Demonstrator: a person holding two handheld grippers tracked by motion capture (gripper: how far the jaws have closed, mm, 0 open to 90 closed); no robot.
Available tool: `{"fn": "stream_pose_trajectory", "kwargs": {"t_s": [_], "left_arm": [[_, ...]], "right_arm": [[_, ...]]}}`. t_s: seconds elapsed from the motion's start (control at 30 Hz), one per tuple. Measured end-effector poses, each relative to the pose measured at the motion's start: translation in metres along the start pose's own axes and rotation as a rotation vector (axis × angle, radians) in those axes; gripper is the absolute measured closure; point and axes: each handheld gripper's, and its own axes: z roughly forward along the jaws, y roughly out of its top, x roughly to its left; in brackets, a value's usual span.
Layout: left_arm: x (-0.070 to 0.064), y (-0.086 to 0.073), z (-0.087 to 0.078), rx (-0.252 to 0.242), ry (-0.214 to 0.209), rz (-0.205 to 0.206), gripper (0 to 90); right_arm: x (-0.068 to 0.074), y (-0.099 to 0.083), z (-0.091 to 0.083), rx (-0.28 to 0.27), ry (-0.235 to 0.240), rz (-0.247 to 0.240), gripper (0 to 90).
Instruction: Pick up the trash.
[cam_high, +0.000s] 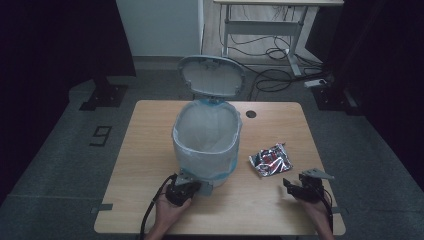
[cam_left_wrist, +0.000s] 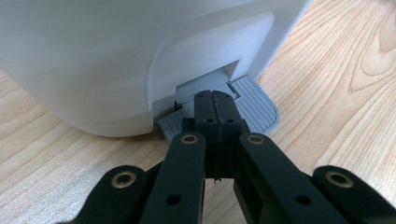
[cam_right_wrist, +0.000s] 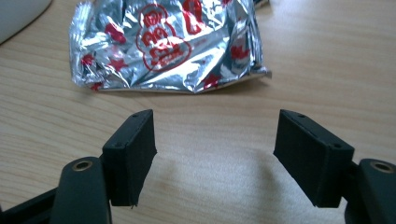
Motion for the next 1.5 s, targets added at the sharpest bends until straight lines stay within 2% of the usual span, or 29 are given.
{"fn": "stream_pose_trajectory", "kwargs": {"t_s": [0.13,0.4,0.7,0.8,1.13,1.2,1.33,1.5], "left_arm": [[0.001,0.0,0.0,0.002,-0.005,0.0,90.0],[0.002,0.001,0.0,0.004,-0.014,-0.003,90.0],[0.003,0.0,0.0,0.0,-0.02,-0.01,90.0],[0.003,0.0,0.0,0.0,-0.021,-0.011,90.0],[0.005,0.0,0.0,0.001,-0.035,-0.023,90.0],[0.005,0.0,0.0,0.001,-0.035,-0.021,90.0],[0.005,0.0,0.0,0.0,-0.037,-0.017,90.0],[0.006,0.0,0.0,0.001,-0.041,-0.019,90.0]], "right_arm": [[0.001,0.008,-0.001,-0.021,-0.007,-0.033,29.0],[0.002,0.032,0.002,-0.051,-0.01,-0.023,30.6],[-0.013,0.051,0.023,-0.011,-0.001,0.013,35.2],[-0.017,0.056,0.033,0.01,-0.013,0.017,36.0],[-0.018,0.07,0.053,0.034,-0.024,0.011,36.8],[-0.019,0.071,0.061,0.057,-0.023,0.027,36.5],[-0.02,0.07,0.074,0.092,-0.045,0.017,36.6],[-0.021,0.066,0.078,0.105,-0.049,0.023,44.8]]}}
